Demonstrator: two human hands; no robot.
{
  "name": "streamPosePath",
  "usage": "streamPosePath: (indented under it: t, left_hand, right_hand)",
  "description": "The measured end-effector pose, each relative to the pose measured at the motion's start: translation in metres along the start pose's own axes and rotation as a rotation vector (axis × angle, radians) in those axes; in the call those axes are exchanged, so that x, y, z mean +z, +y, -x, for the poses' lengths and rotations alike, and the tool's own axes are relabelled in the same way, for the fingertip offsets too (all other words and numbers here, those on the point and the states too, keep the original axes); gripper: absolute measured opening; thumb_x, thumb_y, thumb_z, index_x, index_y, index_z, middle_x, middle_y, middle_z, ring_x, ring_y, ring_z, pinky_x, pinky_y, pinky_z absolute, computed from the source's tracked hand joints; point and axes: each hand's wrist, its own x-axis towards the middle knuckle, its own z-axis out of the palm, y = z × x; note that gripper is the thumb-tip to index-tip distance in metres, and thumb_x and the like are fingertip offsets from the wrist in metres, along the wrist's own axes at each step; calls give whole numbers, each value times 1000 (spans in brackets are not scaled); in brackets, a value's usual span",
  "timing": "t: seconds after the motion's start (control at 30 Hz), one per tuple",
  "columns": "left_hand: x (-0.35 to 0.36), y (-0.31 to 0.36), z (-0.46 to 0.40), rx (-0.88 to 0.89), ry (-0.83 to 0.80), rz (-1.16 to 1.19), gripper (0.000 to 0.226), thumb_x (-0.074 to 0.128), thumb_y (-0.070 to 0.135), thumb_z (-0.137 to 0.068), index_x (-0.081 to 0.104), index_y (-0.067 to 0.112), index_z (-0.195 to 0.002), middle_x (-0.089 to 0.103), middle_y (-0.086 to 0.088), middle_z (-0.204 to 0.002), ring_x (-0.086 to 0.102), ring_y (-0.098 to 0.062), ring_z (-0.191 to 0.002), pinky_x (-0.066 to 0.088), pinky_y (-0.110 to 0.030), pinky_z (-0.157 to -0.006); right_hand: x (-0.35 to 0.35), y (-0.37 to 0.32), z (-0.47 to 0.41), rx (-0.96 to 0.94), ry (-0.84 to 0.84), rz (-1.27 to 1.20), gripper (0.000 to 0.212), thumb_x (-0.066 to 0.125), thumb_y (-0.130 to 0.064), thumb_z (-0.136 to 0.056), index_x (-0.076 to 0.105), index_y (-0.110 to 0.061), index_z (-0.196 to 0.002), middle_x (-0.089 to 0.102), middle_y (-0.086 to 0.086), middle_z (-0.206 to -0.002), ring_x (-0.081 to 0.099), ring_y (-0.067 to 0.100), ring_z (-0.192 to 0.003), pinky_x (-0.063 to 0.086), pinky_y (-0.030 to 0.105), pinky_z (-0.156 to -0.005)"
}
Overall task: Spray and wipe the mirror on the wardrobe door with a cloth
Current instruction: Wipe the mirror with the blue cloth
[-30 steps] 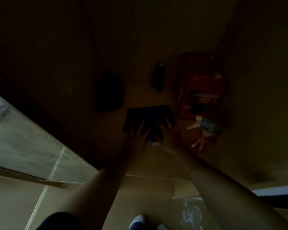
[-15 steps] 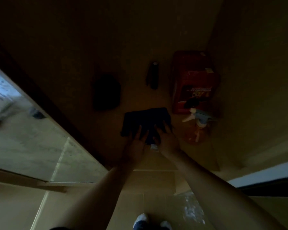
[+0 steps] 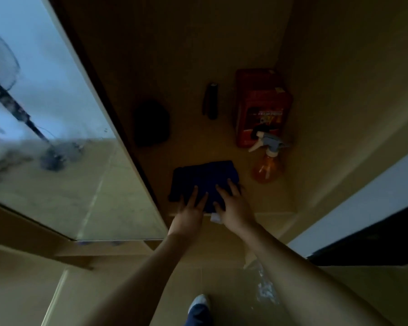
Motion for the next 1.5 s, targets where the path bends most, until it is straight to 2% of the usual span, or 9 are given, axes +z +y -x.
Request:
streamPosePath:
  t: [0.2, 0.4, 0.6, 0.73, 0.9, 1.07, 1.27, 1.37, 1.5]
  left_hand:
    - [2, 25, 31, -27, 54, 70, 51, 22, 29, -106, 12, 22, -156, 4, 0, -164, -12, -30, -149, -6, -58, -118]
    - [5, 29, 33, -226, 69, 193, 66, 24, 54, -101, -2, 28, -156, -17, -9, -162, -19, -42, -145, -8, -52, -117]
    - [-2, 20, 18, -175, 241, 234, 66, 11, 46, -96, 47, 14, -140, 29, -21, -156, 17, -46, -145, 7, -51, -115]
    - [1, 11, 0, -183, 238, 255, 62, 18, 41, -97, 36, 10, -147, 37, -20, -152, 29, -44, -142, 14, -49, -112]
    - [6, 9, -8, -230, 139, 214, 69, -14, 51, -86, -17, 23, -149, -9, -11, -163, -18, -34, -147, -11, -47, -117]
    - [11, 6, -8, -192, 143, 224, 79, -17, 52, -82, -11, 20, -154, -11, -13, -162, -17, -35, -147, -4, -53, -120]
    - [5, -3, -2, -107, 26, 209, 105, 14, 82, -76, -21, 18, -151, -24, -10, -159, -23, -36, -145, -14, -47, -112]
    - [1, -2, 0, -86, -13, 16, 107, 43, 67, -88, -33, 14, -141, -20, -19, -159, -17, -42, -146, -4, -52, -118]
    - [1, 4, 6, -115, 21, -28, 88, 42, 44, -100, -31, 14, -139, -10, -20, -161, -7, -43, -147, 5, -51, -119]
  right_hand:
    - [-5, 2, 28, -14, -54, -55, 54, 45, -39, -100, 29, -28, -151, 6, 0, -162, 3, 29, -148, 24, 38, -117]
    - [-10, 8, 22, -4, -6, -126, 52, 42, -39, -102, 29, -28, -151, 5, -1, -162, 9, 26, -147, 28, 37, -115]
    - [-11, 6, 8, -95, 49, 52, 57, 37, -40, -103, 15, -30, -155, -6, 4, -163, 0, 26, -148, 15, 40, -119]
    - [-4, 1, -9, -156, 31, 162, 54, 31, -42, -104, 15, -31, -154, -8, 6, -163, -7, 27, -149, 3, 44, -121]
    - [10, 3, -14, -109, -13, 179, 58, 7, -54, -100, 5, -36, -154, -11, 9, -162, -13, 28, -148, -8, 44, -119]
    - [14, 3, -16, -84, -15, 214, 80, -19, -58, -78, 1, -38, -153, -10, 6, -162, -13, 27, -148, -2, 46, -120]
    - [13, 1, -11, -88, -12, 172, 81, -19, -61, -83, 12, -35, -154, -2, 4, -163, -5, 23, -150, 2, 39, -119]
    - [10, -2, -9, -75, -23, 169, 70, -7, -56, -93, 17, -32, -153, 1, 4, -163, -3, 23, -150, 4, 38, -119]
    - [7, 0, 0, -85, -32, 145, 50, 22, -43, -104, 21, -30, -153, 4, 5, -163, -1, 23, -150, 6, 39, -121]
